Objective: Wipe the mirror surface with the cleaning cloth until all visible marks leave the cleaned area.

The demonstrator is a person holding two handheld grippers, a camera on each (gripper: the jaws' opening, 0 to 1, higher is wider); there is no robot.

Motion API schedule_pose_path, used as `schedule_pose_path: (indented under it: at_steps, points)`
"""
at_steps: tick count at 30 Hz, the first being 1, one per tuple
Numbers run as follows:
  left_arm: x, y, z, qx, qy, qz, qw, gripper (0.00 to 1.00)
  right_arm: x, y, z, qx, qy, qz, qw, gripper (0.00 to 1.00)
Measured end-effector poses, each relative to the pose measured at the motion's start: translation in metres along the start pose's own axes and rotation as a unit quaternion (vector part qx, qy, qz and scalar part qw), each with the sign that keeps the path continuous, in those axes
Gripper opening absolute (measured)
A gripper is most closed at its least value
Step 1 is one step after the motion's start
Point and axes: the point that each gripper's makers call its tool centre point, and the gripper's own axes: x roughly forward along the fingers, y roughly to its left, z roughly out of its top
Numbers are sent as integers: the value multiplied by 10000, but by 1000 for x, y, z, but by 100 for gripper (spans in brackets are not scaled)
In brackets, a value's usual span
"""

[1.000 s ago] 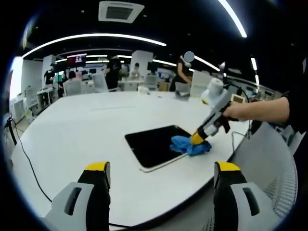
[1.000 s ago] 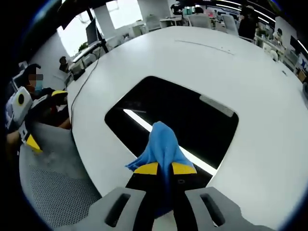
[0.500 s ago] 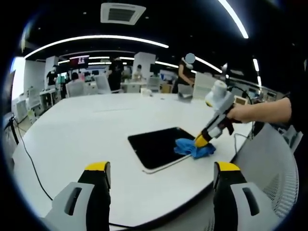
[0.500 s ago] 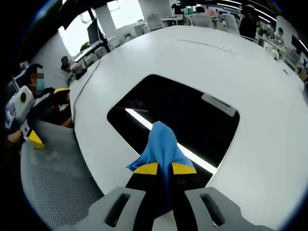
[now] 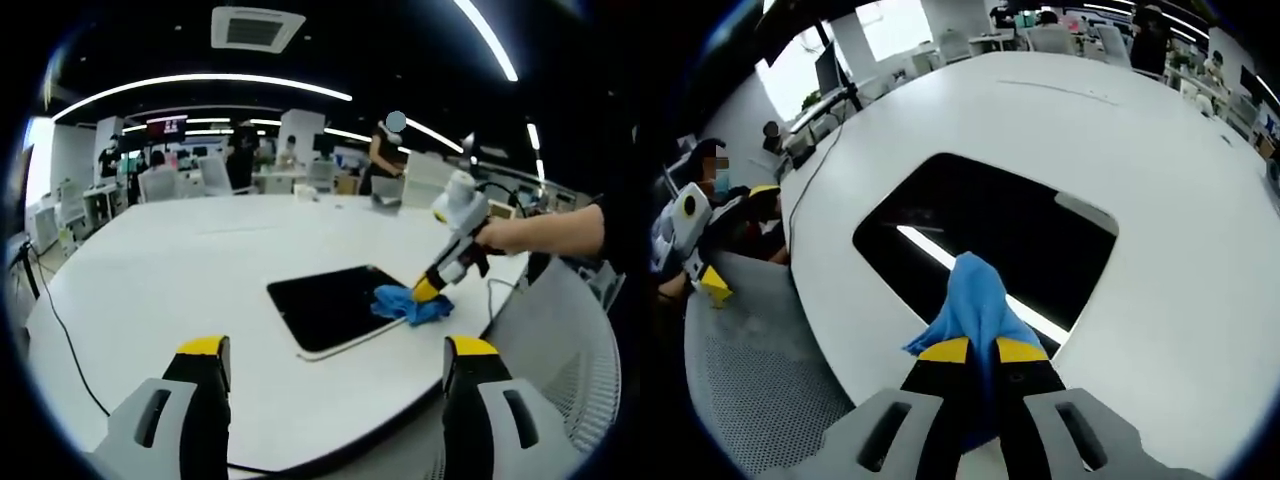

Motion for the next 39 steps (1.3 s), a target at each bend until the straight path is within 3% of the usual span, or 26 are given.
schedule_pose_path:
  at_steps: [17,39]
  points:
    - [1,0,-3,7,133,-19,9999,88,-7,-14,-6,440,-193,155,9987,3]
    - [2,3,-3,39,140,76,9999,88,2,-27,13,411,-125,256,9987,3]
